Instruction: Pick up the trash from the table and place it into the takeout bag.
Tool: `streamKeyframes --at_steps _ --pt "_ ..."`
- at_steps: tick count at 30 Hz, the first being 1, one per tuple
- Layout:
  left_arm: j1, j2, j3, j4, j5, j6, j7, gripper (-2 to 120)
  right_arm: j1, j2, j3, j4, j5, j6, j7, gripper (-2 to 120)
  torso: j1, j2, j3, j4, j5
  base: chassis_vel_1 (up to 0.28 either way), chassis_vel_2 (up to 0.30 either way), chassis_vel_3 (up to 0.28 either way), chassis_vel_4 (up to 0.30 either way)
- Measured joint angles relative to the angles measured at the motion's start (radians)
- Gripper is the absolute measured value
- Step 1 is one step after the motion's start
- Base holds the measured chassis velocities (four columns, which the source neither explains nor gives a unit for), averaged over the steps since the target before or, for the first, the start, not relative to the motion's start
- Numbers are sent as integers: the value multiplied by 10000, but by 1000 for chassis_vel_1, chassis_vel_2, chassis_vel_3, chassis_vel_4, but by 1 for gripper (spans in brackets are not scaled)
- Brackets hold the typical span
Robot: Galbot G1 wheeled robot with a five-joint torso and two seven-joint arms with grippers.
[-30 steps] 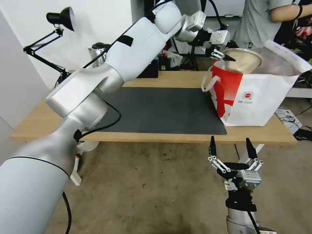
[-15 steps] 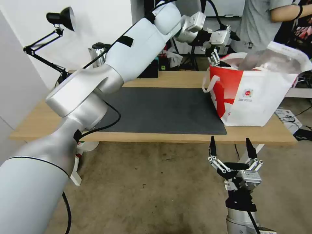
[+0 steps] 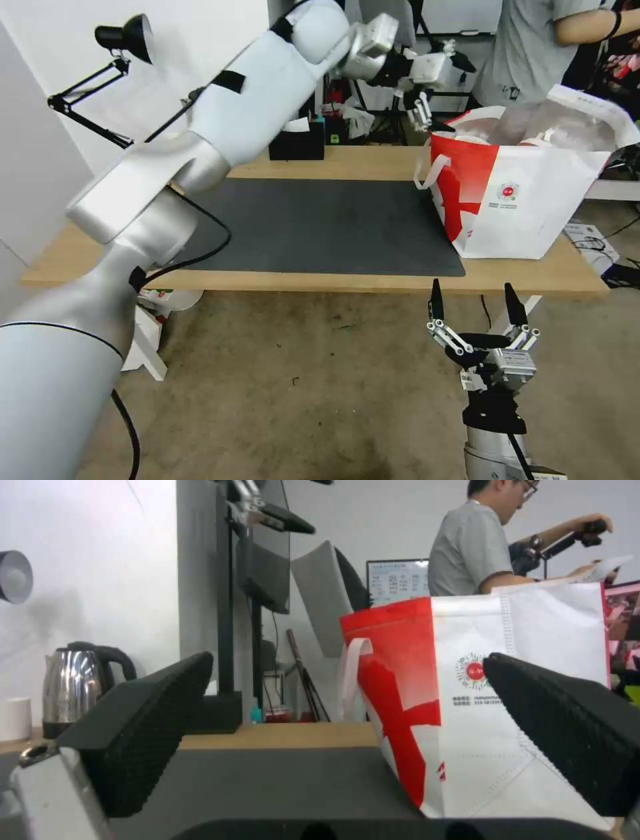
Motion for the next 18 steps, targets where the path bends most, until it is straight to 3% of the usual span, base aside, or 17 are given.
streamKeyframes --at_steps 6,10,18 --pt "359 1088 -270 -1078 -477 560 -372 100 0 0 0 0 0 0 0 100 0 -2 0 0 2 0 0 0 0" --pt "480 1445 -323 -1380 -641 677 -533 100 0 0 0 0 0 0 0 100 0 -2 -1 0 1 0 0 0 0" --pt "1020 2906 -703 -2450 -1335 993 -1144 100 0 0 0 0 0 0 0 100 0 -2 0 0 -2 0 0 0 0"
